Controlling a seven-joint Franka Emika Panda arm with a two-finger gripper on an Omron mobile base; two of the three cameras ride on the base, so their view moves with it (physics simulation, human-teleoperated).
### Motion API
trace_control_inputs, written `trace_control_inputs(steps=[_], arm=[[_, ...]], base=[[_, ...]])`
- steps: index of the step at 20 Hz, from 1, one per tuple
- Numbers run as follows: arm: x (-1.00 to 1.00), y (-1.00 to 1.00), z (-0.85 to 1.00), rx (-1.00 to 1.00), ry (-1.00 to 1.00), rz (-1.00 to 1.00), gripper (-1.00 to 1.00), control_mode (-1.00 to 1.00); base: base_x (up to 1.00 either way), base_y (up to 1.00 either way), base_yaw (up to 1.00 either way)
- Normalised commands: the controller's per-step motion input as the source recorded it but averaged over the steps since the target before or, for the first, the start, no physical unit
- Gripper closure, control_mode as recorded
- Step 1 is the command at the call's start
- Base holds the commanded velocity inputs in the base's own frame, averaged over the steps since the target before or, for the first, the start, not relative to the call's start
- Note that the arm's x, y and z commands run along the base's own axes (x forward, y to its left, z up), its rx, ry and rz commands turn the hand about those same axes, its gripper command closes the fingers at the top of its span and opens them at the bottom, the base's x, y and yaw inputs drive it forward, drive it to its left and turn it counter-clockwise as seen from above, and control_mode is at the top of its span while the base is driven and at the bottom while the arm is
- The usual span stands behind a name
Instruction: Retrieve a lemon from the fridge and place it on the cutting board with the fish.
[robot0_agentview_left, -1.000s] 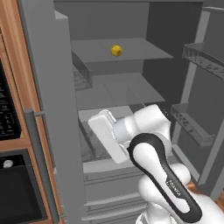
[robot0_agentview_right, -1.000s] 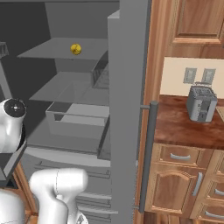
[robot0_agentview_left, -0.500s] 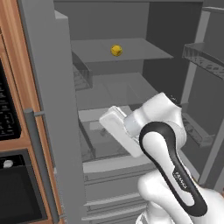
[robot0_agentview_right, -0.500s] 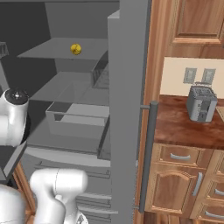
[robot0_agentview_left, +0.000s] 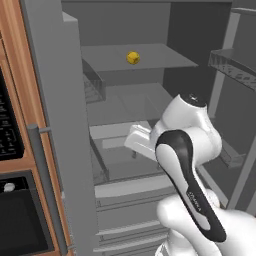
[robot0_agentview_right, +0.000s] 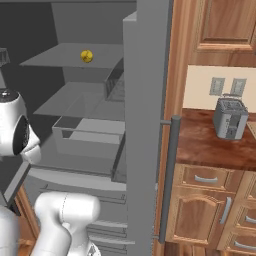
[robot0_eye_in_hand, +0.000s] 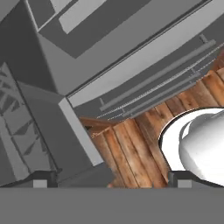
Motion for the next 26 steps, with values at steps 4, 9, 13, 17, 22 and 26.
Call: trace_control_inputs(steps=[4,9,13,17,22,26], arm=[[0.07,-0.46,-0.09,-0.39,0.0,0.05,-1.0,-1.0],[0.0,-0.06,-0.01,-0.41,0.0,0.42,-1.0,-1.0],[-0.04,-0.1,0.0,-0.36,0.0,0.42,-1.0,-1.0],[0.0,-0.38,0.0,-0.07,0.06,0.05,-1.0,-1.0],[0.06,-0.58,-0.19,0.18,0.0,0.0,-1.0,-1.0],[0.29,-0.27,0.18,0.1,0.0,-0.07,-1.0,-1.0]], base=[[0.0,0.0,0.0],[0.0,0.0,0.0],[0.0,0.0,0.0],[0.0,0.0,0.0],[0.0,0.0,0.0],[0.0,0.0,0.0]])
